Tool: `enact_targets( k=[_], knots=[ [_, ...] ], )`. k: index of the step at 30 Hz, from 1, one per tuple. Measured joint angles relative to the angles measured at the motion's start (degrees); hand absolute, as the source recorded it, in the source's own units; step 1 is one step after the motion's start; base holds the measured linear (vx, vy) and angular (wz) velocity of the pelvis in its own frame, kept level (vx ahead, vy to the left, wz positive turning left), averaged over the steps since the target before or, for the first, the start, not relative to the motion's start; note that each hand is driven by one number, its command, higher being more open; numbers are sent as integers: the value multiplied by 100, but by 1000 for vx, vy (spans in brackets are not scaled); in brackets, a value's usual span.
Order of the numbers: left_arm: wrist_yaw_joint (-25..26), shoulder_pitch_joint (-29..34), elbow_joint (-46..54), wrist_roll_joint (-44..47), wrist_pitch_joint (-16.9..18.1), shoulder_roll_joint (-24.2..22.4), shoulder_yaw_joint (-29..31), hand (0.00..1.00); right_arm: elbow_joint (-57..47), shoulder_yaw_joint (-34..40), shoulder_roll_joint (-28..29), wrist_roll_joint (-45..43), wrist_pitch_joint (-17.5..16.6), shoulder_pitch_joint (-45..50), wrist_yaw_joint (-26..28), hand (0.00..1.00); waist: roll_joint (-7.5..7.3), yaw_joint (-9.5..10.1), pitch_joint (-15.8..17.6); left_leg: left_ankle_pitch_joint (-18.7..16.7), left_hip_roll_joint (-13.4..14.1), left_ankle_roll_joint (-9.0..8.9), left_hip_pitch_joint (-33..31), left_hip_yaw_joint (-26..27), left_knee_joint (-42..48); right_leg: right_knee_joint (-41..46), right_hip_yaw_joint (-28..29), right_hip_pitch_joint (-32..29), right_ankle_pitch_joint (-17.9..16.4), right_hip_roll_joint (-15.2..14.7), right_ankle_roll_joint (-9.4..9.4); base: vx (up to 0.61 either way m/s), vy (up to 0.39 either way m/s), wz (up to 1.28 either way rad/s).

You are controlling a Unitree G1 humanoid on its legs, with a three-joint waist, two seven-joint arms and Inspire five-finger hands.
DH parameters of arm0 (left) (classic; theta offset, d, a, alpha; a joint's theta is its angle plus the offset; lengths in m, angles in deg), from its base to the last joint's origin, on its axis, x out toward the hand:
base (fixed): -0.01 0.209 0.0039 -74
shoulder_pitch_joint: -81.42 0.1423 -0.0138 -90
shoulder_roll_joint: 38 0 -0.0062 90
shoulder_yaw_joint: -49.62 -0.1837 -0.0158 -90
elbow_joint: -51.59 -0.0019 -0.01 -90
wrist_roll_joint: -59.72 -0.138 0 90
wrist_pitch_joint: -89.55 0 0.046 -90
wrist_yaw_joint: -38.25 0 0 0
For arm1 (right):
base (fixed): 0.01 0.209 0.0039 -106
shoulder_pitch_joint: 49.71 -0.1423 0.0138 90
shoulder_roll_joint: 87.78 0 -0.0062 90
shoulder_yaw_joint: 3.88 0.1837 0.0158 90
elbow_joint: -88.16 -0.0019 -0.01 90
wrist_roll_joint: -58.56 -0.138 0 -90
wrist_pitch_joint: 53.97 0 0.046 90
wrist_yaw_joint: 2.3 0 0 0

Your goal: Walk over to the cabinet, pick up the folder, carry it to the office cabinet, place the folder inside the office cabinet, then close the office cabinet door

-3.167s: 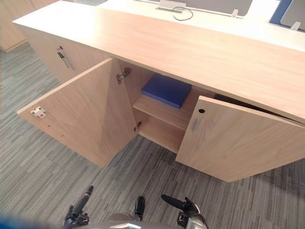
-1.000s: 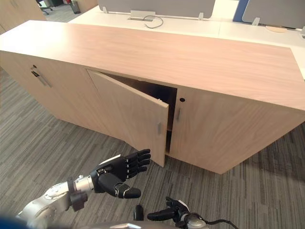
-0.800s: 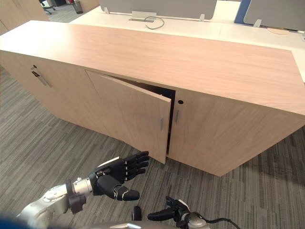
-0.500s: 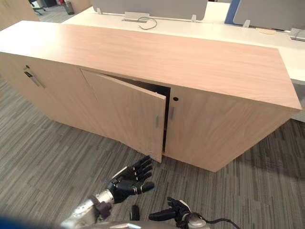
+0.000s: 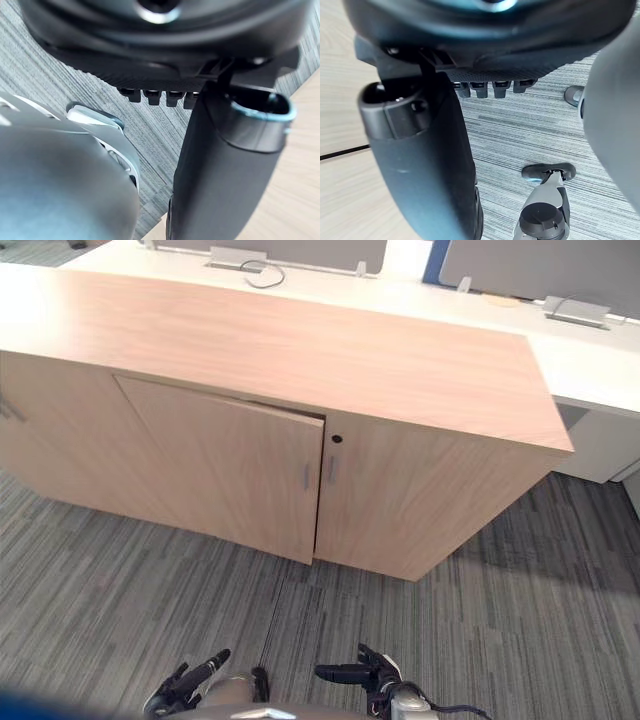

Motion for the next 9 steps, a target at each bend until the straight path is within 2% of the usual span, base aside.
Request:
enact_targets(
  k=[1,2,3,4,7,9],
  knots=[
    [39,18,-2,-5,18,-91,165,100,-67,-29,24,2,-9,1,-17,100,26,71,27,-9,-49,-14,-80,-303,247,2,218,-19,29,27,-26,-11,55,-112],
    [132,108,-2,-77,37,-237,194,100,-91,-197,-28,2,-14,5,-36,100,194,184,-88,-220,-185,-265,64,-1035,-263,43,544,-211,86,81,-50,-15,53,-111],
    [137,133,0,-111,44,-268,193,100,-84,-232,-49,3,-8,-7,-37,100,247,217,-96,-280,-169,-272,122,-1105,-358,47,618,-247,92,111,-54,21,79,-107],
    [161,146,-3,-137,45,-357,197,100,-82,-243,-74,2,0,-13,-55,100,313,205,-110,-298,-141,-382,286,-1079,-724,3,762,-297,103,144,-25,54,35,-55],
    [247,187,33,-378,129,-195,-6,100,-94,-283,46,-8,30,89,-53,100,106,147,-189,154,-288,-359,677,-866,-1613,-16,882,-415,198,-23,-2,52,15,-26],
    [277,175,154,-554,161,-118,-290,100,-104,-282,59,-24,23,118,-57,100,52,112,-229,469,-354,-353,944,-836,-2206,-17,871,-426,207,-88,8,14,-5,-2]
  ],
)
